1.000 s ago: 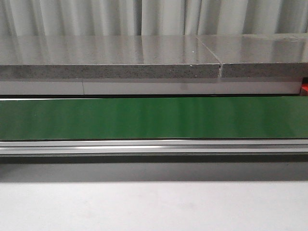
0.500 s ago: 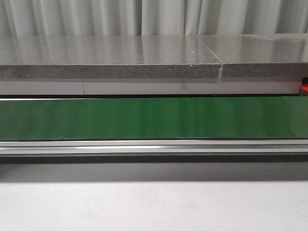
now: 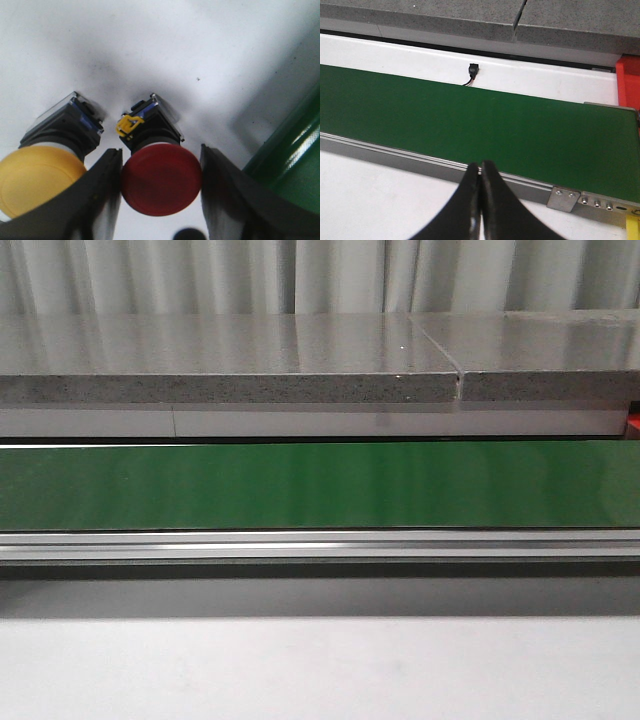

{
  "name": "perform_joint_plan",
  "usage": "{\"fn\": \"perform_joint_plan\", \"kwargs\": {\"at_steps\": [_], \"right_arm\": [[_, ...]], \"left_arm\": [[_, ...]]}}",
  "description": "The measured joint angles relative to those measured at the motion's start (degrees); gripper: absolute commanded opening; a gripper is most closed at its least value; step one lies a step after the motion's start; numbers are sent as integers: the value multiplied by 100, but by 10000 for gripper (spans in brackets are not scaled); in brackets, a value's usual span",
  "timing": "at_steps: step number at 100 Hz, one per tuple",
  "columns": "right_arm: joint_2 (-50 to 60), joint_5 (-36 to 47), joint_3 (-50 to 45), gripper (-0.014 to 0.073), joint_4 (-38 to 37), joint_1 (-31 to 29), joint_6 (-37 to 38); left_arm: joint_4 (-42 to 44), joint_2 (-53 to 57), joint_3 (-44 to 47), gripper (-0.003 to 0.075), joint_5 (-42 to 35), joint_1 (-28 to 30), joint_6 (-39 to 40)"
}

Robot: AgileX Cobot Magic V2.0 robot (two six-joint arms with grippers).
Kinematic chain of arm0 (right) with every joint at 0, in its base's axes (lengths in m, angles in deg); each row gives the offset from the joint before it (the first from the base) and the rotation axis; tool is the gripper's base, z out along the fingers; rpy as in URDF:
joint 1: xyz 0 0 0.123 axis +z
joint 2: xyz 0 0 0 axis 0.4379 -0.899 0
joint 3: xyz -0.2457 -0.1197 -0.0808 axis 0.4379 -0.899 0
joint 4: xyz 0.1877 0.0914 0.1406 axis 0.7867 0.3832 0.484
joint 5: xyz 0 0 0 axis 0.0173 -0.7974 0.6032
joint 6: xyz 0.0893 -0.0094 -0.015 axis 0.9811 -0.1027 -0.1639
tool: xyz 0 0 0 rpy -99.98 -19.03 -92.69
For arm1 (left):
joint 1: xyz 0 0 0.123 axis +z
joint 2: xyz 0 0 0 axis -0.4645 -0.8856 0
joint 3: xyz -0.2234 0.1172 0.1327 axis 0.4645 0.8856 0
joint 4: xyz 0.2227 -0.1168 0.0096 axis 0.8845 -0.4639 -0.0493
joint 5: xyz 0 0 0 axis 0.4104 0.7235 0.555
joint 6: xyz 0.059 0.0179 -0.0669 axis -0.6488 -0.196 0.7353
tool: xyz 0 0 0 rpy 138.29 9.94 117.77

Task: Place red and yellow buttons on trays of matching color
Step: 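Grasp a red button from the cluster with the left gripper, then set the red button on the belt and open the left gripper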

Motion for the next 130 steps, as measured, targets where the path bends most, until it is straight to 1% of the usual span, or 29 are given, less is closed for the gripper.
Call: {"fn": "perform_joint_plan", "kwargs": {"at_steps": [16, 37, 46, 61, 75, 91, 103, 130], "right_arm": [[0, 0, 0, -67, 0, 0, 0], [0, 0, 0, -67, 0, 0, 0], [0, 0, 0, -67, 0, 0, 0], [0, 0, 0, -67, 0, 0, 0], [0, 0, 0, -67, 0, 0, 0], [0, 0, 0, -67, 0, 0, 0], [0, 0, 0, -67, 0, 0, 0], [0, 0, 0, -67, 0, 0, 0]], "left_arm": [[0, 298, -224, 154, 31, 0, 0], [11, 555, -969, 154, 613, -49, -10], [24, 574, -1298, 154, 834, -209, -21], [46, 574, -1622, 154, 991, -677, -21], [74, 574, -1662, 154, 1005, -1067, -33], [113, 540, -1662, 154, 1055, -1347, -43], [126, 529, -1662, 154, 1055, -1447, -43], [162, 243, -1674, 155, 1117, -1465, -43]]}}
